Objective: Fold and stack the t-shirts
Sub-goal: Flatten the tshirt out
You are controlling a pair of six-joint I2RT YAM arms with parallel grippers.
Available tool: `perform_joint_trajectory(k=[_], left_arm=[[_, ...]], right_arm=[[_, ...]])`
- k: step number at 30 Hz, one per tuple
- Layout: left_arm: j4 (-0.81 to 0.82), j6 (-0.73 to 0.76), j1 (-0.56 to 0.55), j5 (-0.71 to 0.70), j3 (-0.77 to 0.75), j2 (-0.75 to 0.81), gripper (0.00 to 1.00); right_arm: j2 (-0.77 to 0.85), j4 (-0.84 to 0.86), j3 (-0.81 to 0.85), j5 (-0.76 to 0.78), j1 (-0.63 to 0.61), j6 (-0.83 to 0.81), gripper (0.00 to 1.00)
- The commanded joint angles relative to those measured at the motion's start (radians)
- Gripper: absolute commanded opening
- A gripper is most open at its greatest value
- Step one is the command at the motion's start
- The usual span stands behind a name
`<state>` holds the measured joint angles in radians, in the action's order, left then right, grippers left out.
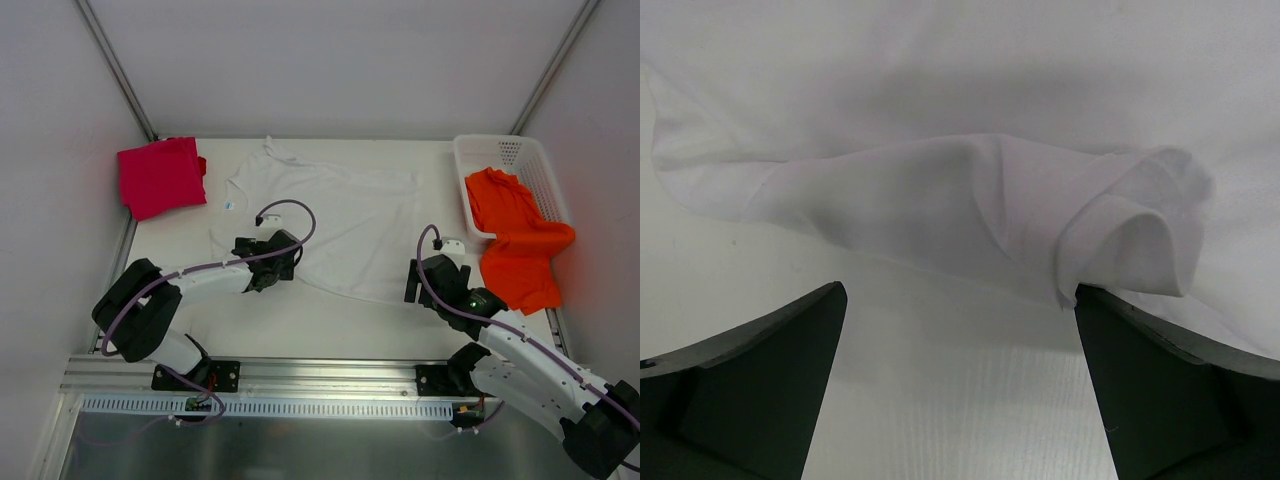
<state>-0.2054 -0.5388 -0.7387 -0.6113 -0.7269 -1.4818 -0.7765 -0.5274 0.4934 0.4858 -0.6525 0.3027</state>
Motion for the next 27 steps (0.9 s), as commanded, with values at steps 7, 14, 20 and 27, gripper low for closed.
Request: perform_joint_trajectory(k=[7, 14, 20, 27], left_arm=[[0.017, -0.052, 0.032, -0.070, -0.039, -0.011, 0.91], [0.017, -0.052, 0.033, -0.064, -0.063, -0.026, 0.69], [0.017, -0.058, 0.033, -0.062, -0.062, -0.035, 0.60], [0.018, -0.066, 0.033, -0.068, -0.062, -0.043, 0.57]], right_arm=[[-0.010, 0.041, -0.010, 0.010, -0.007, -0.005, 0.85], [-0.027, 0.050, -0.010, 0.013, -0.007, -0.008, 0.85], [-0.023, 0.050, -0.013, 0.013, -0.007, -0.007, 0.85], [-0.023, 0.049, -0.015, 0.011, -0.009, -0.008, 0.85]])
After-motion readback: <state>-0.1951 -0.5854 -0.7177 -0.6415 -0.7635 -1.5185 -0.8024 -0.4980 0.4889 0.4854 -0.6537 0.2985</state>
